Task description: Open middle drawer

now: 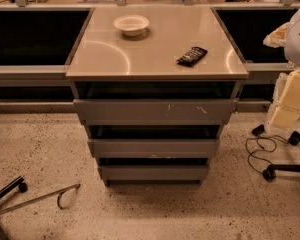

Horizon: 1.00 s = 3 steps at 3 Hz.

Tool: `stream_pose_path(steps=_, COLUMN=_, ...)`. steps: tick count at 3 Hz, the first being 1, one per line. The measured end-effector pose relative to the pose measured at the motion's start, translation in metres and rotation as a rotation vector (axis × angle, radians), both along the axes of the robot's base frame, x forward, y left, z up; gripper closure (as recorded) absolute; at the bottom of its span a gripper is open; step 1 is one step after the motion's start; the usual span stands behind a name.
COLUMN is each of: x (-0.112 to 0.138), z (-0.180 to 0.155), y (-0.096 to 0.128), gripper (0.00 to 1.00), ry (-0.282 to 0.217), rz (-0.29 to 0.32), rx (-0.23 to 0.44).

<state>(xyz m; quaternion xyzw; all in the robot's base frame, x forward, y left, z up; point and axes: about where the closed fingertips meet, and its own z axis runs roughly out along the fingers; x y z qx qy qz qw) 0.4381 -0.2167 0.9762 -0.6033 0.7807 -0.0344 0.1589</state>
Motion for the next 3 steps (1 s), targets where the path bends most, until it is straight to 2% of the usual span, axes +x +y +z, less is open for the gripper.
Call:
stream_pose_path(steps=1, x=0.0, z=0.0, y=0.0, gripper=0.0, ry=0.0, rz=0.0, rx=0.0)
stream_pose_path(steps=2, x=0.001, z=-0.022, y=0.003, gripper=0.0, ry=0.009, rz=0.001, rx=0.034)
stream_pose_path(steps=3, x=-0.001, z=-0.069, y=0.018, gripper=0.0, ry=0.02, rz=0.004, rx=0.091)
